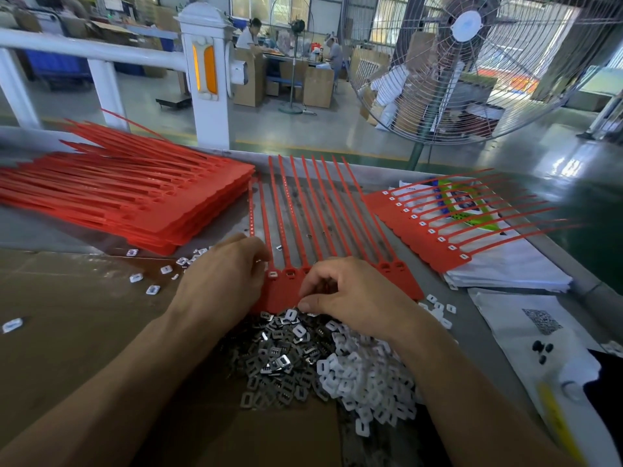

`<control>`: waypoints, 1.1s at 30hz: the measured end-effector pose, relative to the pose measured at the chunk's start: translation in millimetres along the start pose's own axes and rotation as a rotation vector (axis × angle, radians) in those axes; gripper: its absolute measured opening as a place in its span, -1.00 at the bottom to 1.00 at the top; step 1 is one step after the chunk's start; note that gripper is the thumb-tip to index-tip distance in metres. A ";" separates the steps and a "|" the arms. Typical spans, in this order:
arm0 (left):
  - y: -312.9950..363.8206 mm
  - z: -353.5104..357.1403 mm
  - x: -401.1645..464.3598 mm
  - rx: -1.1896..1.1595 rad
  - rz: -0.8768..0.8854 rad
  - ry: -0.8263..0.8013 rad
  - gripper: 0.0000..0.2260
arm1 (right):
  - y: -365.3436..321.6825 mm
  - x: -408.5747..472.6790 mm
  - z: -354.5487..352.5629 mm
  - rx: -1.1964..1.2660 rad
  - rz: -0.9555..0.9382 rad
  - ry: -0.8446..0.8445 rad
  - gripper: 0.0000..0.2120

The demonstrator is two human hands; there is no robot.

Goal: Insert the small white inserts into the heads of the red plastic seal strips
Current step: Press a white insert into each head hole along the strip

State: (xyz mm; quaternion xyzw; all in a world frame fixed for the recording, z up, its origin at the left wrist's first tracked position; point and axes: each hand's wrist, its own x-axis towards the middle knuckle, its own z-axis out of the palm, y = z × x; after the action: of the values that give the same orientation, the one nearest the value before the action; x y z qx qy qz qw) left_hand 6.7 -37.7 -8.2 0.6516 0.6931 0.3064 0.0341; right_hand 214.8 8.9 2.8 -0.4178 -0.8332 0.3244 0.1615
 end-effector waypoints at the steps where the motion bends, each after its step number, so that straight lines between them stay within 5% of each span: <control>1: -0.4 1.0 0.3 -0.003 0.001 0.014 -0.89 | -0.2 -0.2 0.1 -0.006 0.008 0.001 -0.91; 17: -2.2 7.8 6.8 0.018 -0.128 -0.019 -0.86 | -2.0 1.5 6.4 0.279 0.062 0.222 -0.86; 33: -2.6 5.2 5.3 0.057 -0.111 -0.079 -0.86 | -5.2 12.8 13.9 0.144 -0.006 0.365 -0.79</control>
State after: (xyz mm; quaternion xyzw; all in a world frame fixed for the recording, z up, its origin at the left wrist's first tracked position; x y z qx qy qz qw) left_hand 5.9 -30.7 -11.8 0.6243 0.7348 0.2582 0.0595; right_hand 196.5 11.2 -4.0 -0.4545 -0.7658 0.3017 0.3404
